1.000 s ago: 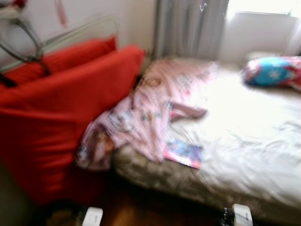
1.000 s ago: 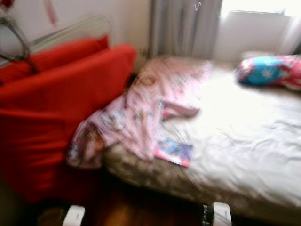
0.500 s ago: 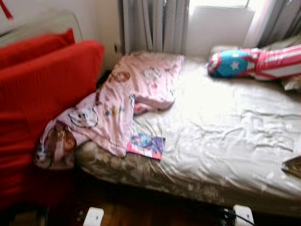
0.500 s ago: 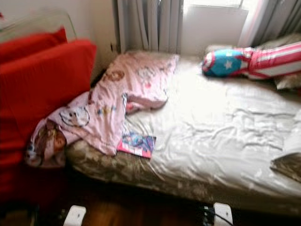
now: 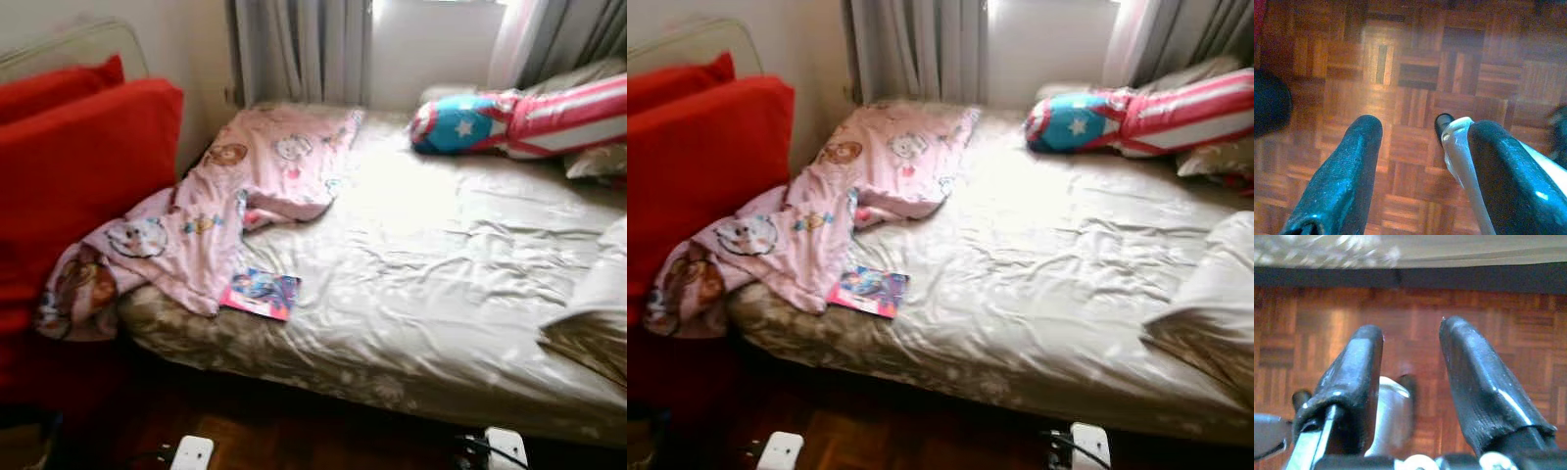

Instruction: Clean up the room

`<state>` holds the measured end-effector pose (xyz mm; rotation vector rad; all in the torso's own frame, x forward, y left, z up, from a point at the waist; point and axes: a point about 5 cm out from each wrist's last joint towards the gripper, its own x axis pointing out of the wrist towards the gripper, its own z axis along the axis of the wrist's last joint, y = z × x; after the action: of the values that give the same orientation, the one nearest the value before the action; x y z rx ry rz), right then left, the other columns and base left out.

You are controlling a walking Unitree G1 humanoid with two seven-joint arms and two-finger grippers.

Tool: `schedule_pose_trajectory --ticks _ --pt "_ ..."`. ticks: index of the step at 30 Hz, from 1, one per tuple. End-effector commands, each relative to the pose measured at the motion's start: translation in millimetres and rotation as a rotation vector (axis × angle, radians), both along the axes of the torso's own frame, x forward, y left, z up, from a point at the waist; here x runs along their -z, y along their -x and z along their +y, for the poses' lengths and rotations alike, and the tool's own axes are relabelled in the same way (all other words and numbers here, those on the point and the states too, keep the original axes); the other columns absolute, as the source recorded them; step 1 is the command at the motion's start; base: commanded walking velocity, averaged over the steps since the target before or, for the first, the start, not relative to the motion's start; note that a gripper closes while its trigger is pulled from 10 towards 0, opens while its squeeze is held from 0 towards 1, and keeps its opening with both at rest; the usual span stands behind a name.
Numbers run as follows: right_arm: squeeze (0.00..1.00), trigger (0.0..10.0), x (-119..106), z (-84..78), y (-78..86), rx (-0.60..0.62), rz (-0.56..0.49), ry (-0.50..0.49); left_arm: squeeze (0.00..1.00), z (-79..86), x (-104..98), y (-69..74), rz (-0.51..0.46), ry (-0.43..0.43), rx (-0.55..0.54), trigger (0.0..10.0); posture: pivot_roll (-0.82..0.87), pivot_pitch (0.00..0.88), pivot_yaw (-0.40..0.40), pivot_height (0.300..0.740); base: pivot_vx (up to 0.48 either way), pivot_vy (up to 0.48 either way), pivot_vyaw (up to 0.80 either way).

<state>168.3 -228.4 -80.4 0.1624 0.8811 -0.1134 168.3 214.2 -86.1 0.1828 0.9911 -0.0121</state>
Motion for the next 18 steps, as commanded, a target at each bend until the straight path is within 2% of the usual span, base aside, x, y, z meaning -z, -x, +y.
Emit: schedule_pose_trajectory --ticks 1,8,18 --pt "0.0 10.0 3.1 -7.1 10.6 0.015 0.035 0.012 0.0 -9.7 -0.1 -4.2 -0.01 0.016 0.019 10.0 -0.07 0.0 -0.001 0.722 0.0 -0.352 -0.66" --pt "0.0 10.0 2.5 -8.0 9.7 0.021 0.029 0.014 0.0 -9.8 -0.3 -4.6 -0.012 0.018 0.012 10.0 -0.07 0.0 -0.001 0.722 0.0 -0.351 -0.62" --pt "0.0 10.0 1.6 -7.7 7.9 0.029 0.017 0.012 0.0 -9.5 -0.9 -5.8 -0.014 0.018 0.01 10.0 -0.07 0.0 -0.001 0.722 0.0 -0.354 0.0"
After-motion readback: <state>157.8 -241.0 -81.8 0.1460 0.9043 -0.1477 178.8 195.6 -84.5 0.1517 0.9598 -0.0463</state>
